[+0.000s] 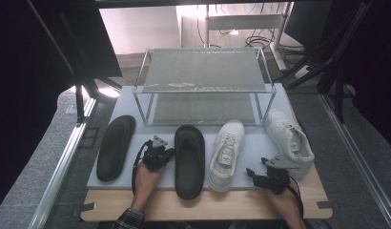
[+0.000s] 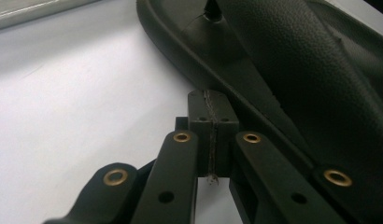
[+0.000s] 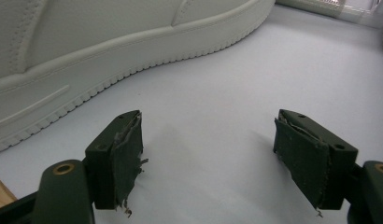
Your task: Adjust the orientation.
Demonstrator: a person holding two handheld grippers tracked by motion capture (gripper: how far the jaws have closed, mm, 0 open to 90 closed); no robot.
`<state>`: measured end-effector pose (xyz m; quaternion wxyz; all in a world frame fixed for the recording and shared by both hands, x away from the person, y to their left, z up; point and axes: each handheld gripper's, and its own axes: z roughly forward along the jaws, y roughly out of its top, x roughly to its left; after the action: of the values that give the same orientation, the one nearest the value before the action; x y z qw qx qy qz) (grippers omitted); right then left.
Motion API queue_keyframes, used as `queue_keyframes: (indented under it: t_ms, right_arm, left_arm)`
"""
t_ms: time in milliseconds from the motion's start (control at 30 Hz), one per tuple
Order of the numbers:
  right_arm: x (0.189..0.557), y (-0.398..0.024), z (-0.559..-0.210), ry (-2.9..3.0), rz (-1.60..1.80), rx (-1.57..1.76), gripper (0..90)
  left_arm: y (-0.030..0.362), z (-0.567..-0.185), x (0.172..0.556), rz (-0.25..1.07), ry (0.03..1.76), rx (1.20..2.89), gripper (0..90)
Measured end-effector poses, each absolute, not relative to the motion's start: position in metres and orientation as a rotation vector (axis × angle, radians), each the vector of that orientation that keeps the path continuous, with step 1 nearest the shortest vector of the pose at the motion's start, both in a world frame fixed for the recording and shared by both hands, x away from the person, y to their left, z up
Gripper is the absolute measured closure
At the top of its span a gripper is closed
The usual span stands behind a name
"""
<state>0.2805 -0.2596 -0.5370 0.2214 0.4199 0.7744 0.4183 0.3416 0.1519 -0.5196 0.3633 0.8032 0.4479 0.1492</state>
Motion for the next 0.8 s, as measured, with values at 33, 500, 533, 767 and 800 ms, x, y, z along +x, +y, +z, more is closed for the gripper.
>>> queue_keyframes:
  t_ms: [33, 500, 533, 767, 800]
  right_arm:
    - [0.281, -0.26, -0.537, 2.14, 1.157, 1.16, 24.1]
    - [0.281, -0.26, -0.537, 2.141, 1.157, 1.16, 24.1]
    - [0.281, -0.26, -0.537, 2.141, 1.157, 1.161, 24.1]
    - [0.281, -0.26, -0.537, 2.141, 1.157, 1.16, 24.2]
    - [0.281, -0.26, -0.537, 2.141, 1.157, 1.16, 24.1]
  left_arm:
    - [0.151, -0.52, 0.343, 0.373, 1.147, 2.067, 89.5]
    - [0.135, -0.52, 0.366, 0.325, 1.111, 2.081, 89.5]
    - [0.135, -0.52, 0.366, 0.323, 1.11, 2.079, 89.5]
    - [0.148, -0.518, 0.359, 0.352, 1.133, 2.062, 85.4]
    - [0.156, -0.515, 0.354, 0.365, 1.144, 2.048, 84.5]
